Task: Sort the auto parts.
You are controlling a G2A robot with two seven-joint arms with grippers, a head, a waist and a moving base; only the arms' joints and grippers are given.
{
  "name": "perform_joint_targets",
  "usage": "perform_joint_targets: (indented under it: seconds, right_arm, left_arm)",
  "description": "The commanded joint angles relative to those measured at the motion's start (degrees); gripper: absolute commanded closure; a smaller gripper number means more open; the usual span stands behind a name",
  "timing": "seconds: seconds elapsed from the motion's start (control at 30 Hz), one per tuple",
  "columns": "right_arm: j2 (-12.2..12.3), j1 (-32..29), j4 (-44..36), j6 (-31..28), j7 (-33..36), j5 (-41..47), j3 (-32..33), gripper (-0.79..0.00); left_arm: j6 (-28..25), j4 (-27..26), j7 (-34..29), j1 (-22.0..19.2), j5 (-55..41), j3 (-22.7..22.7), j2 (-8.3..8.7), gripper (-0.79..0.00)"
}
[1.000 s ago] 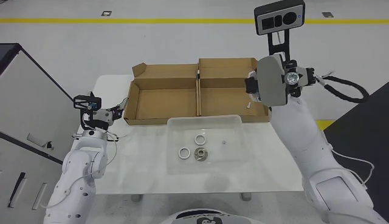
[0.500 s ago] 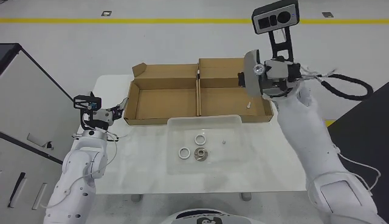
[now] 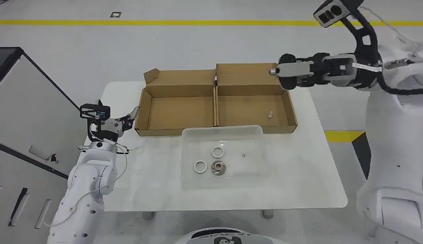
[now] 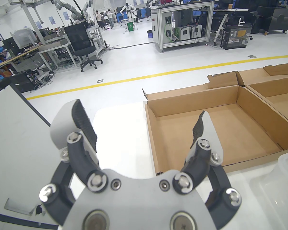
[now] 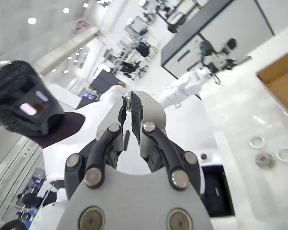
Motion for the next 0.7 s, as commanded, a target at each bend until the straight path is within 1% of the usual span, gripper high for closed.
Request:
perform_joint_targets:
  seconds: [0.0,0.07,0.23,0.3,0.5,0.6,0.67]
  right_arm:
    - [0.70,1.15,1.10,0.47,1.42,-6.09,-1.35,0.000]
    - [1.59,2.30,1.71,0.47,1.42,-11.15,-3.57,0.000]
    - [4.40,5.65,5.94,0.41,1.42,-19.82,-10.93,0.000]
    - [5.61,7.20,8.47,-0.50,1.42,-22.57,-14.16,0.000]
    - [8.72,13.58,16.39,-4.66,1.42,-29.17,-25.00,0.000]
    - [9.73,17.04,20.12,-6.29,1.42,-31.13,-30.80,0.000]
    - [10.11,19.17,22.10,-6.67,1.42,-30.59,-33.97,0.000]
  left_arm:
    - [0.00,0.00,0.00,0.00,0.00,0.00,0.00,-0.785]
    - [0.00,0.00,0.00,0.00,0.00,0.00,0.00,-0.785]
    - [0.00,0.00,0.00,0.00,0.00,0.00,0.00,-0.785]
    - [0.00,0.00,0.00,0.00,0.00,0.00,0.00,-0.785]
    - [0.00,0.00,0.00,0.00,0.00,0.00,0.00,-0.785]
    - [0.00,0.00,0.00,0.00,0.00,0.00,0.00,-0.785]
    - [0.00,0.00,0.00,0.00,0.00,0.00,0.00,-0.785]
